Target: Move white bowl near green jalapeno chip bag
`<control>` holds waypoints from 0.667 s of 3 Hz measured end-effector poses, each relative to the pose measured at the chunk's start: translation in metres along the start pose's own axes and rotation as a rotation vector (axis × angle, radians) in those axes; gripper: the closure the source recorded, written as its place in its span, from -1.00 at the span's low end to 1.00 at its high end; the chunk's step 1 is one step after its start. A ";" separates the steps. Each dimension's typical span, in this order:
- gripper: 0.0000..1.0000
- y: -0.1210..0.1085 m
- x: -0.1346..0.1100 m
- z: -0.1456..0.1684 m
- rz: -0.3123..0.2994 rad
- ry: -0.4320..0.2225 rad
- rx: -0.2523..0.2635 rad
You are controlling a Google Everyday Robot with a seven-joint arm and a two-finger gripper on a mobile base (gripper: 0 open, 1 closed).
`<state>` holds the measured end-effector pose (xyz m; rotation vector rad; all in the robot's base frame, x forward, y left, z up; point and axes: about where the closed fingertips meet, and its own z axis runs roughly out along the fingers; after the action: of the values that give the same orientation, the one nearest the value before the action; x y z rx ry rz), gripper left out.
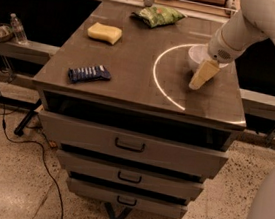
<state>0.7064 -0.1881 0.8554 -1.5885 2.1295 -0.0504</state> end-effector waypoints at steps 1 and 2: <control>-0.20 0.003 0.009 -0.003 0.017 0.025 0.017; 0.26 0.011 0.005 0.000 0.015 0.046 0.014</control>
Offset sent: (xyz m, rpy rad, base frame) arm -0.0185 0.0074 -0.0045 -0.0616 0.0102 -0.0392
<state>0.6958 -0.1890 0.8504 -1.5773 2.1707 -0.0978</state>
